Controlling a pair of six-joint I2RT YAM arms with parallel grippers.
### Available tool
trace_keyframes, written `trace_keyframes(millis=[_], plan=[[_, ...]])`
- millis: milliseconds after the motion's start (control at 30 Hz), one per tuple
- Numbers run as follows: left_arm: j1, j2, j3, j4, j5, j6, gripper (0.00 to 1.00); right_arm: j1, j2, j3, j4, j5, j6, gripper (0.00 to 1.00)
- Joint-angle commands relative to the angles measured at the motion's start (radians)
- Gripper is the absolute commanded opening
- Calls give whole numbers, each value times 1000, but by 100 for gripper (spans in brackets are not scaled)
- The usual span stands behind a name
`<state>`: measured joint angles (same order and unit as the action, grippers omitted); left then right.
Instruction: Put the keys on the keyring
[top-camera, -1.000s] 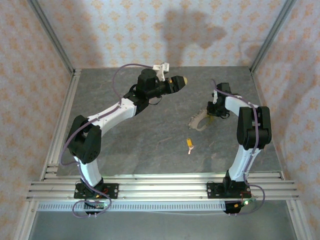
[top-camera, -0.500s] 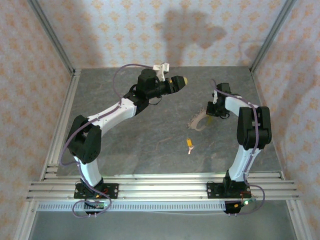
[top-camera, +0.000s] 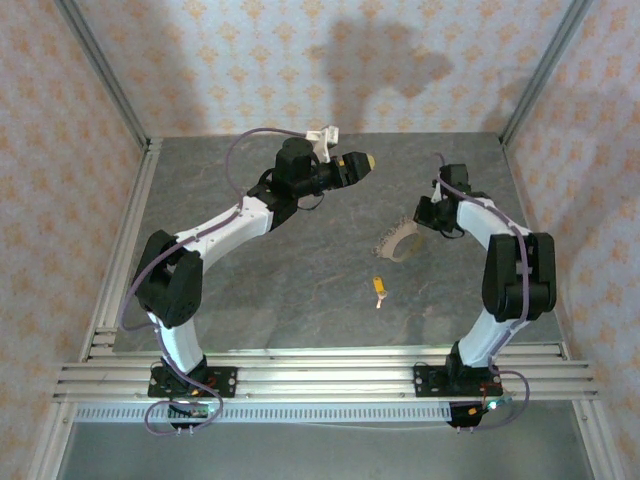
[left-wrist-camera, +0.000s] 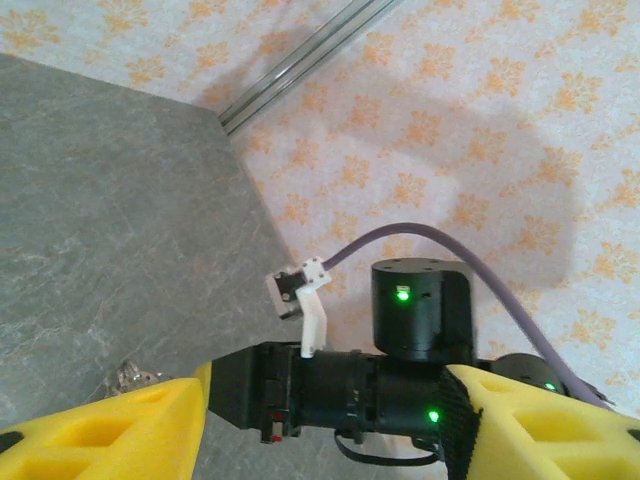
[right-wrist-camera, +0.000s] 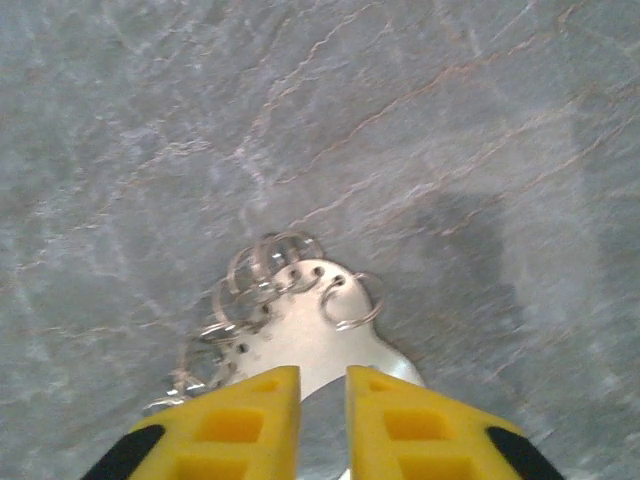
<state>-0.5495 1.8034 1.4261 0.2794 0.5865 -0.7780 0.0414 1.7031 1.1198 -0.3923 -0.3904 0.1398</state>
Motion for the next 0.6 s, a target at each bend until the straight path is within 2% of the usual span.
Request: trace_keyframes(millis=[0, 200, 567], plan=[[4, -48, 3, -42, -34, 30, 64, 50, -59, -44, -3, -40, 66, 26], [6, -77, 5, -80, -49, 50, 65, 125, -110, -112, -2, -59, 118, 36], [27, -153, -23, -133, -80, 77, 66, 239, -43, -140, 50, -34, 201, 37]])
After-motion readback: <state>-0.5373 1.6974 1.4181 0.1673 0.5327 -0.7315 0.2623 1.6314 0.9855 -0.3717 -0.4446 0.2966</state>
